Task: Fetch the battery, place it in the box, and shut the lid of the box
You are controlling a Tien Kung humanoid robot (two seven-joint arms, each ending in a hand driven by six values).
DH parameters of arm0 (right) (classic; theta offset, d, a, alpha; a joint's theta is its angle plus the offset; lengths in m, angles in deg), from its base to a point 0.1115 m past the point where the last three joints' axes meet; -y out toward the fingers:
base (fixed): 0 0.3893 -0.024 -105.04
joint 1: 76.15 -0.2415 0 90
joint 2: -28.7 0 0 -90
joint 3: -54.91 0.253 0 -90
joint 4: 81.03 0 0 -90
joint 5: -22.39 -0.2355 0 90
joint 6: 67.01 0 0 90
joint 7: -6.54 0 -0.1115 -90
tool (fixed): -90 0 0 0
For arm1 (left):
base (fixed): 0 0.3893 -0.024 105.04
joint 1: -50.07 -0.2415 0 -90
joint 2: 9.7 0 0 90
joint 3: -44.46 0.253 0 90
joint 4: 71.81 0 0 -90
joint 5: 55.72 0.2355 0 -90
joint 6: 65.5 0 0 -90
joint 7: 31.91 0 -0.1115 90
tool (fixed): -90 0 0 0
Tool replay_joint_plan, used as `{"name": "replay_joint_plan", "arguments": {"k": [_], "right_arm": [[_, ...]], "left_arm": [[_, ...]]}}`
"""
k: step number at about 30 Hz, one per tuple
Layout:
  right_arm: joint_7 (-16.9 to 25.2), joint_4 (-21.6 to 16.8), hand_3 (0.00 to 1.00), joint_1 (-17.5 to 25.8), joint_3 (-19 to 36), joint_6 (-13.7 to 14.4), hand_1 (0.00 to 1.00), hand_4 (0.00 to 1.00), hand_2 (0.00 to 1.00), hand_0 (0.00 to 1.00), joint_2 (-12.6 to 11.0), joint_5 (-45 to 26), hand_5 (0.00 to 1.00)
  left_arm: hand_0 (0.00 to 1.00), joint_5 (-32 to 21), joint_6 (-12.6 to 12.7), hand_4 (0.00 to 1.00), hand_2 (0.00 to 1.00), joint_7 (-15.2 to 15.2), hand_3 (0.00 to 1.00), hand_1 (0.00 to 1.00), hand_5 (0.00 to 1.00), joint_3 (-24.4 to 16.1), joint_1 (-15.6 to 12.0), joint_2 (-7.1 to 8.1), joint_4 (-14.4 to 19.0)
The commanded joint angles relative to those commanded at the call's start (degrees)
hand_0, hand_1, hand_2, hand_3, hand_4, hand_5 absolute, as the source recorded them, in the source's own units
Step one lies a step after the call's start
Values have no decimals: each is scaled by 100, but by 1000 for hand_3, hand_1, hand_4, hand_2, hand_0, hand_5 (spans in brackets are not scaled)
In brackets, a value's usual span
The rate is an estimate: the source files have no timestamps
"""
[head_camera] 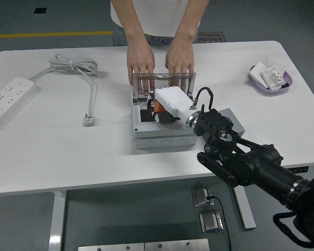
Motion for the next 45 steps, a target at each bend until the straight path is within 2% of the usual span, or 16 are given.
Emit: {"name": "replay_joint_plan", "arguments": {"k": [6, 7, 12, 13, 18, 19, 30, 36, 45], "right_arm": [[105, 52, 257, 6, 67, -27, 239, 2, 280, 267, -6, -25, 2], [115, 54, 412, 7, 72, -28, 320, 395, 422, 352, -7, -27, 92], [129, 61, 412, 11, 81, -36, 320, 395, 422, 352, -16, -58, 92], [132, 63, 524, 11, 81, -39, 462, 757, 517, 494, -17, -82, 372], [219, 82, 524, 4, 97, -122, 462, 757, 517, 494, -17, -368, 372], [233, 84, 533, 4, 105, -133, 464, 897, 531, 518, -15, -393, 488], [199, -131, 534, 74, 175, -258, 464, 917, 534, 527, -58, -492, 505], [-34, -695, 538, 199, 317, -442, 464, 922, 532, 533, -282, -656, 507], [-459, -1838, 534, 280, 707, -772, 464, 937, 532, 534, -764, -1344, 526]], "left_arm": [[695, -30, 4, 671, 658, 4, 720, 690, 325, 26, -1, -8, 0], [695, -30, 5, 671, 658, 5, 721, 690, 324, 27, -1, -9, 0], [695, -36, 8, 671, 658, 5, 721, 690, 324, 33, -4, -12, 0], [695, -39, 8, 664, 658, 5, 719, 689, 323, 36, -5, -13, 0], [695, -68, 16, 664, 658, 11, 719, 689, 323, 52, -7, -14, 0], [695, -69, 17, 658, 657, 12, 716, 689, 322, 52, -7, -13, 0], [695, -97, 11, 657, 658, 41, 717, 689, 329, 36, -20, -28, 0], [695, -114, 17, 655, 658, 47, 718, 689, 331, 10, -50, -29, 0], [694, -120, 20, 641, 659, 52, 717, 689, 344, -35, -74, -38, 0]]}}
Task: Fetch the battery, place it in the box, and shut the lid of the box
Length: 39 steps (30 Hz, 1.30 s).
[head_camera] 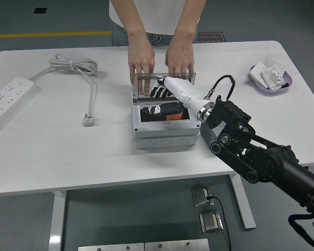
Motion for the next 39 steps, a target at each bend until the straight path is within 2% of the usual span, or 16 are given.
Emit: {"name": "replay_joint_plan", "arguments": {"k": [3, 7, 14, 29, 39], "right_arm": [[-32, -144, 534, -94, 149, -18, 464, 937, 532, 534, -48, -12, 526], [-65, -47, 530, -285, 296, -40, 451, 930, 530, 518, -63, 34, 525], [-77, 457, 531, -684, 405, -73, 448, 926, 529, 515, -52, 27, 524], [-79, 988, 524, -979, 215, -111, 449, 918, 529, 529, 48, 0, 520], [-29, 1600, 524, -1162, -88, -165, 445, 918, 528, 530, 215, -136, 520]], "left_arm": [[694, 18, -2, 641, 659, 0, 717, 689, 344, -16, 4, 3, 0], [693, 41, -5, 639, 659, 0, 716, 688, 350, -34, 11, 15, 0], [693, 60, -8, 633, 660, -16, 715, 687, 359, -44, 19, 33, 0], [692, 76, -9, 634, 659, -30, 717, 688, 359, -40, 54, 59, 0], [692, 93, -17, 634, 660, -30, 717, 687, 359, -32, 81, 86, 0]]}}
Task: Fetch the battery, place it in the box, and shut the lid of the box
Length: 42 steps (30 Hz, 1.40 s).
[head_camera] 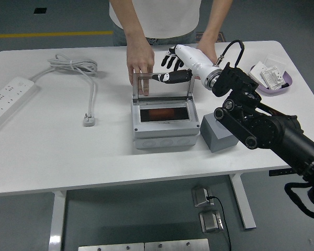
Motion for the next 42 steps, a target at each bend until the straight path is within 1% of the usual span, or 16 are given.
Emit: {"name": "replay_joint_plan", "arguments": {"k": [2, 5, 9, 15, 20, 27, 34, 39, 42], "right_arm": [[27, 136, 521, -12, -28, -6, 442, 910, 528, 534, 33, -34, 525], [48, 232, 521, -7, -54, -9, 442, 910, 528, 534, 46, -56, 525], [31, 159, 523, 40, -100, -10, 441, 907, 528, 536, -6, -52, 524], [-27, -222, 518, 187, -261, 13, 439, 907, 525, 535, -172, -84, 528], [-100, -614, 517, 374, -435, 34, 439, 905, 522, 527, -309, -80, 535], [-260, -1106, 517, 567, -575, -16, 439, 905, 521, 522, -448, 54, 539], [-532, -1690, 517, 748, -569, -185, 434, 905, 521, 506, -573, 710, 544], [-687, -2109, 518, 918, -538, -295, 433, 906, 516, 486, -684, 988, 547], [-726, -2255, 518, 980, -545, -324, 433, 906, 516, 486, -720, 1051, 547]], "left_arm": [[692, 4, -3, 635, 657, 1, 717, 687, 355, 2, 10, 4, 0], [692, -1, -5, 635, 657, 4, 717, 687, 355, 8, 17, 4, 0], [692, -18, -5, 637, 657, 2, 718, 687, 351, 16, 8, -1, 0], [692, -38, -6, 638, 657, 13, 719, 687, 348, 21, -5, -13, 0], [692, -55, -5, 638, 656, 35, 719, 687, 346, 24, -14, -24, 0], [692, -81, -1, 638, 657, 61, 719, 687, 345, 34, -30, -32, 0], [692, -116, -3, 637, 657, 93, 720, 687, 344, 61, -42, -49, 0], [692, -130, 0, 637, 657, 93, 720, 687, 343, 62, -61, -71, 0], [692, -128, -2, 637, 657, 89, 720, 687, 343, 65, -68, -81, 0]]}}
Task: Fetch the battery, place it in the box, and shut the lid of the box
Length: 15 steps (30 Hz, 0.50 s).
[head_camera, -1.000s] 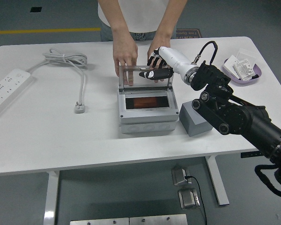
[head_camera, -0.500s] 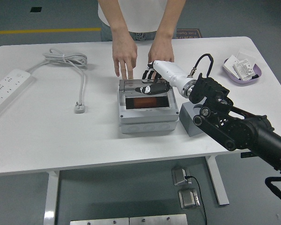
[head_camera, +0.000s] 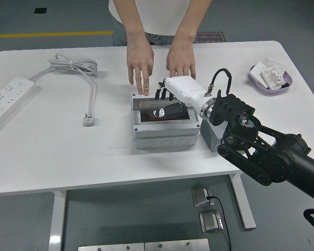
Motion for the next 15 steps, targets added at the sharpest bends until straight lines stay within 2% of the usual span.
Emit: {"name": "replay_joint_plan", "arguments": {"k": [9, 15], "right_arm": [[-13, 42, 523, 81, 47, -53, 423, 907, 509, 466, 2, 6, 552], [-50, -19, 523, 355, 568, -154, 422, 908, 506, 465, -128, 180, 554]], "left_arm": [[692, 18, 1, 635, 656, 10, 719, 687, 341, -10, 11, 10, 0], [692, 1, 0, 636, 655, -8, 719, 687, 342, -7, 7, 10, 0]]}}
